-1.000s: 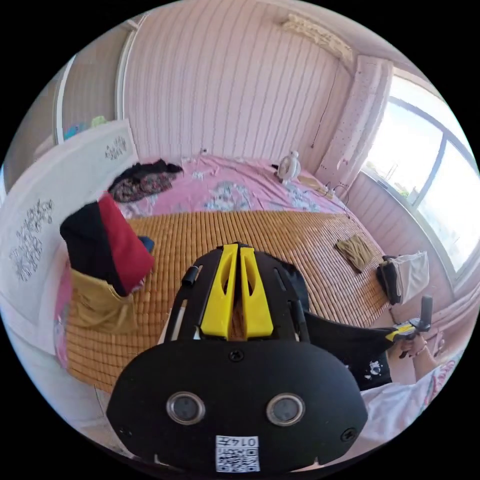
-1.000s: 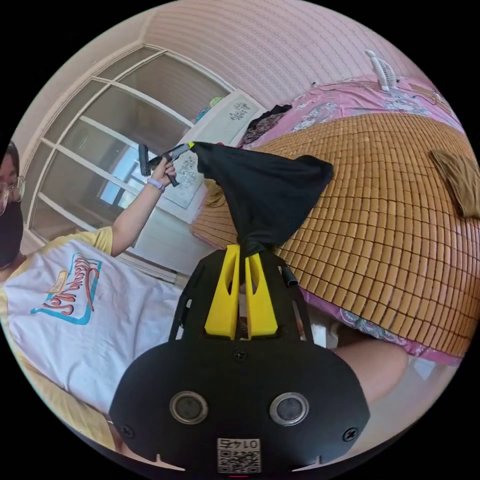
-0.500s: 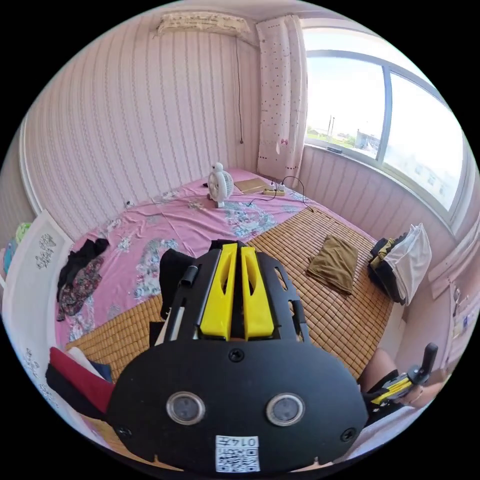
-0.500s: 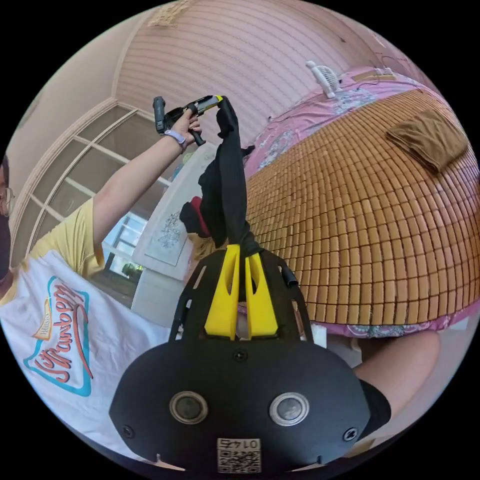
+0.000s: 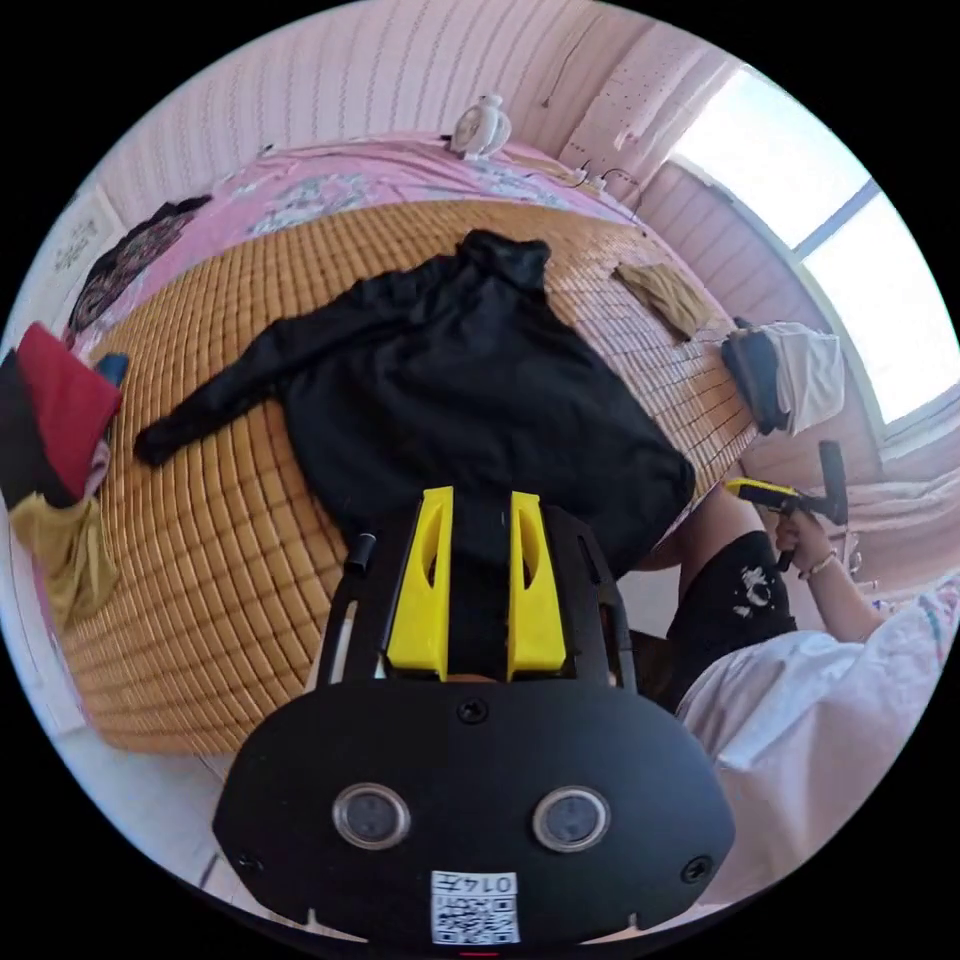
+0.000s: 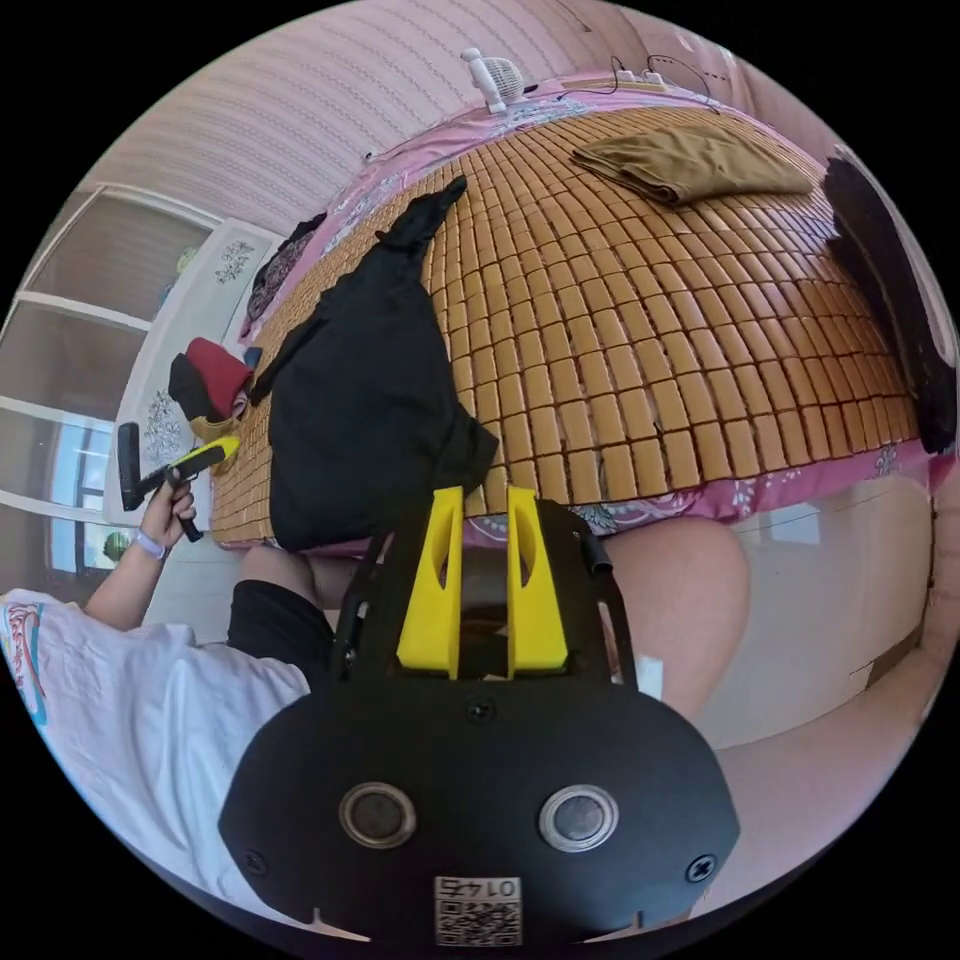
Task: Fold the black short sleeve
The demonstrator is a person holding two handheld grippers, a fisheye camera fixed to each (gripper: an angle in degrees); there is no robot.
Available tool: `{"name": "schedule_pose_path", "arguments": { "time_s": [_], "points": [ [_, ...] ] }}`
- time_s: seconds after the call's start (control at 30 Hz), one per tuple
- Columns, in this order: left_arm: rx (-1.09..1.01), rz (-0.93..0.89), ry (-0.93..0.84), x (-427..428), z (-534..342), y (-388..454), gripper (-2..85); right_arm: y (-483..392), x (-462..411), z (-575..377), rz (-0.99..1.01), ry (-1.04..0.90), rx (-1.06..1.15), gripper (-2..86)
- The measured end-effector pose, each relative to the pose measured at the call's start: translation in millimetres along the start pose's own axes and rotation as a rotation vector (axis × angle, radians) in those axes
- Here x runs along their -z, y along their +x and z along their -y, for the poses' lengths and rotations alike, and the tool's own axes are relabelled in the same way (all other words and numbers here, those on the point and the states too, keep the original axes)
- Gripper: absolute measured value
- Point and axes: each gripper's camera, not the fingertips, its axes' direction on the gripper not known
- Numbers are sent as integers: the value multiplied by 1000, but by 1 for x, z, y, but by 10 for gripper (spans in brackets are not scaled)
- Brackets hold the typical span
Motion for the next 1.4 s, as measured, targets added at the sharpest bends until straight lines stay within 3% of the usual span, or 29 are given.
{"name": "schedule_pose_path", "arguments": {
  "time_s": [0.13,0.23,0.33,0.43,0.63,0.73,0.93,1.07,1.4],
  "points": [
    [231,-26,-69,-13,-89,-25,96,-43,-29,13,-133,-13,128,97],
    [319,-51,-35,-14,-127,-29,96,-64,-56,28,-196,-50,171,65],
    [318,-8,1,-15,-140,-26,96,-78,-63,34,-244,-106,157,7],
    [306,-17,24,-18,-144,-23,96,-89,-42,20,-143,-68,145,-1],
    [255,15,30,-25,-150,-14,96,-75,-7,-21,-191,83,-115,11],
    [237,27,31,-27,-152,-12,95,-95,-13,-33,-197,76,-30,29],
    [240,11,54,-33,-154,-11,96,-167,-60,-34,-419,-3,284,67],
    [239,35,20,-42,-146,-13,98,-183,-96,-24,-533,-106,335,66],
    [245,89,-172,-84,-128,-20,89,-199,-104,-31,-480,-105,381,51]
  ]
}}
